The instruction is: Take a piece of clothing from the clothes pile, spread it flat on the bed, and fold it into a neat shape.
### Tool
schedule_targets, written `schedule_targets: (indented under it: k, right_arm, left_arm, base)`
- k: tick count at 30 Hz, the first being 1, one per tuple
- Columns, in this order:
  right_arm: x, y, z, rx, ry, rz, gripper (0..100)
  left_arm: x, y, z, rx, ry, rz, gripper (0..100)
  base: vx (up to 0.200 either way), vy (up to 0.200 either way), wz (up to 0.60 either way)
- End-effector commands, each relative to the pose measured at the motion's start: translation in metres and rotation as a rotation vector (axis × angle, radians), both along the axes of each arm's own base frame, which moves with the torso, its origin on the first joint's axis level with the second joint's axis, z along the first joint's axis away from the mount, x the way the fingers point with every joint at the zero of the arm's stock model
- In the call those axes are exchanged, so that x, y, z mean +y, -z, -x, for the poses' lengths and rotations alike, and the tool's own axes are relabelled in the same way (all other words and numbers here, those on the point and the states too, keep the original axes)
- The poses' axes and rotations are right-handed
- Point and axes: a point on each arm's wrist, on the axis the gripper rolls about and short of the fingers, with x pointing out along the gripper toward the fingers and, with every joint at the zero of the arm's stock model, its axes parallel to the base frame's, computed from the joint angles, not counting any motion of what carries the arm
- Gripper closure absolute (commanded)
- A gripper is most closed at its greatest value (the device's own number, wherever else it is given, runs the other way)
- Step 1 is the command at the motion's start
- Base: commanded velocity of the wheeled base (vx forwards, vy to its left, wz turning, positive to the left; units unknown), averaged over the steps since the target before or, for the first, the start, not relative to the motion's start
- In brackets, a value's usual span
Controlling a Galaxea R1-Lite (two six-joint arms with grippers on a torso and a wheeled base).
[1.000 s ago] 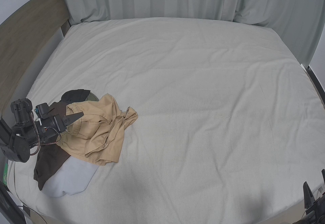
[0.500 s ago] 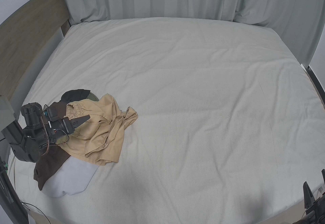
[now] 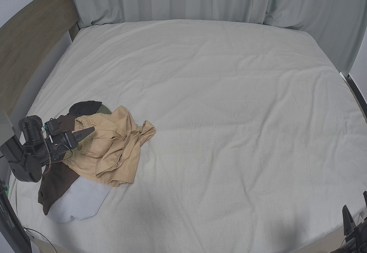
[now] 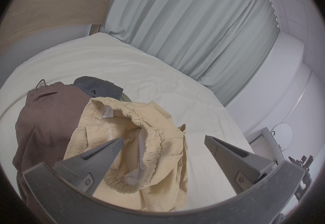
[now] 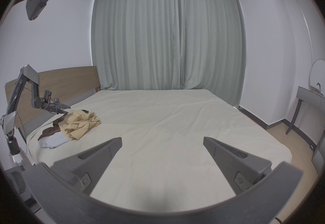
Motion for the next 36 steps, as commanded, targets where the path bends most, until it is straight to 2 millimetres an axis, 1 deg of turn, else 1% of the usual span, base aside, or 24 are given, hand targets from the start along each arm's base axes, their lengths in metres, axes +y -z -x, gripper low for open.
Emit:
schedule_targets:
  k: [1, 10, 15, 27, 28, 36]
  right_arm:
    - [0.000, 0.005, 0.000, 0.001, -0.001, 0.000, 0]
    - [0.000, 0.005, 0.000, 0.001, -0.003, 0.000, 0]
    - [0.000, 0.005, 0.000, 0.001, -0.001, 0.000, 0]
    - [0.000, 0.005, 0.000, 0.001, -0.003, 0.000, 0]
    - [0.000, 0.005, 0.000, 0.002, -0.003, -0.002, 0]
    - [0.000, 0.005, 0.000, 0.001, -0.003, 0.000, 0]
  left_arm:
    - [-0.002, -0.002, 0.000, -0.006, 0.007, 0.000, 0]
    - [-0.020, 0.010, -0.007, 0.026, 0.056, 0.006, 0]
    - [-0.022, 0.013, -0.011, 0.028, 0.062, 0.006, 0]
    - [-0.022, 0.015, -0.010, 0.031, 0.063, 0.002, 0]
    - [-0.023, 0.015, -0.010, 0.032, 0.065, 0.002, 100]
    - [-0.023, 0.013, -0.010, 0.019, 0.069, 0.002, 100]
  base:
    - [0.000, 0.000, 0.00]
    - [0.000, 0.000, 0.00]
    - [0.000, 0.000, 0.00]
    - [0.000, 0.000, 0.00]
    - [0.000, 0.000, 0.00]
    - [0.000, 0.000, 0.00]
